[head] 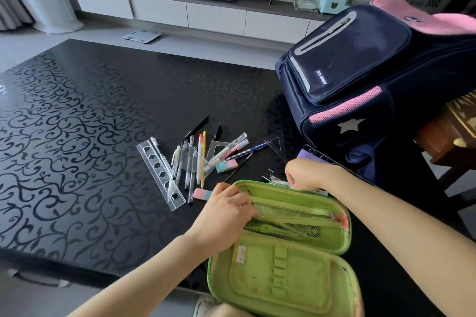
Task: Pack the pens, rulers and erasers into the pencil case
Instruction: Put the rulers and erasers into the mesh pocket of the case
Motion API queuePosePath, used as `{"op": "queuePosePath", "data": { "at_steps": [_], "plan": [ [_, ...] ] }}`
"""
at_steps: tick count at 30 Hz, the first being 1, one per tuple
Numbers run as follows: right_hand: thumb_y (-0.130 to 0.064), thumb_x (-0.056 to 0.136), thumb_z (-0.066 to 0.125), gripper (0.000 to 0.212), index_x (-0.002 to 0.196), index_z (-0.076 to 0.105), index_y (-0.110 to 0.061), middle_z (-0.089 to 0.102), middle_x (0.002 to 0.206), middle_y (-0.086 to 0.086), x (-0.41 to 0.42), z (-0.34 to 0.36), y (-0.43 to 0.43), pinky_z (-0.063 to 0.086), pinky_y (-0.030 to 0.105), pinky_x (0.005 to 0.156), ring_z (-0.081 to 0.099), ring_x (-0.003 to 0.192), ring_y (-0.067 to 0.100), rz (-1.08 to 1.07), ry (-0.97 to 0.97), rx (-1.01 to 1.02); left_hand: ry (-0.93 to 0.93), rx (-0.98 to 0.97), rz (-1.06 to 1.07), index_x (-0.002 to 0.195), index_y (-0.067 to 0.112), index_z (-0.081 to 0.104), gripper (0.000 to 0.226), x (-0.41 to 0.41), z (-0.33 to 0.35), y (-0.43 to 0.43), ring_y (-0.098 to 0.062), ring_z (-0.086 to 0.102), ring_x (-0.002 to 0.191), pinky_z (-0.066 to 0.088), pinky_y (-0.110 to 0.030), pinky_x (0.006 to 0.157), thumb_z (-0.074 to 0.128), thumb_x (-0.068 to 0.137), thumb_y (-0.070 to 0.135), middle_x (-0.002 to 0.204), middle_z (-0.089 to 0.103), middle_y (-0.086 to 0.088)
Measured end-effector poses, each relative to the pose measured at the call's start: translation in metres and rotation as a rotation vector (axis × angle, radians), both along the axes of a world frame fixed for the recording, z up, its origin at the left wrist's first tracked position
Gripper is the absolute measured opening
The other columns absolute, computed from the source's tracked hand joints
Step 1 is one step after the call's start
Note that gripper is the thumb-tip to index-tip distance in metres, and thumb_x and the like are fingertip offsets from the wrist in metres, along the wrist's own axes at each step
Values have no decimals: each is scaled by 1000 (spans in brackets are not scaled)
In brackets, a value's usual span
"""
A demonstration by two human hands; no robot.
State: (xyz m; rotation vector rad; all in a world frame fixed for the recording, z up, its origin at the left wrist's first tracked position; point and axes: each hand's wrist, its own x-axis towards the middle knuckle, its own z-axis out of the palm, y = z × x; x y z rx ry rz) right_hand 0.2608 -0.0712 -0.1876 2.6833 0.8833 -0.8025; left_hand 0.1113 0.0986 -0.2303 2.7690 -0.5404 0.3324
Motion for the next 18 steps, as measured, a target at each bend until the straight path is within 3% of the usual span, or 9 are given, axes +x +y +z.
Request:
{"op": "queuePosePath", "data": {
  "at_steps": [5,7,10,12,14,16,18],
  "plan": [
    [-1,79,48,34,53,30,-12,28,55,4,-3,-3,-1,24,30,46,29,51,22,-20,-114,-3,-13,-25,13,83,32,71,28,-1,1,0,-14,56,73,30,-25,80,80,66,12,72,61,14],
    [-3,78,49,26,56,35,-11,37,60,3,-7,6,0,34,36,54,42,62,26,-55,-197,106,-21,-21,18,84,32,71,30,-2,-1,1,-14,57,73,29,-25,81,81,66,11,71,61,14],
    [-17,80,53,8,75,57,-12,54,78,2,-18,29,-3,37,32,63,51,79,26,-67,-418,328,-79,-23,25,84,31,70,29,-4,-2,5,-14,56,73,30,-26,83,80,65,11,72,61,13],
    [-19,76,56,11,79,66,-15,62,82,-1,-33,38,-3,41,30,62,55,82,22,50,-474,291,-154,-28,34,83,27,69,27,-5,-4,7,-15,53,75,31,-28,85,79,66,9,73,63,11],
    [-18,56,70,7,62,66,-15,63,65,-1,-46,29,0,32,24,46,57,67,20,336,-594,178,-233,-26,37,83,23,68,26,-7,-8,6,-16,52,77,32,-29,87,78,66,6,76,64,9],
    [-17,31,78,25,40,55,-17,53,43,-3,-62,28,7,10,22,41,50,47,17,428,-576,40,-301,-25,33,81,21,67,24,-9,-11,5,-17,54,78,33,-30,89,74,68,3,77,65,8],
    [-12,47,77,17,52,61,-13,60,55,1,-69,18,14,12,25,44,55,58,21,513,-538,47,-351,-17,32,80,20,67,21,-9,-12,4,-17,55,78,32,-30,92,70,71,1,77,65,7]
  ]
}}
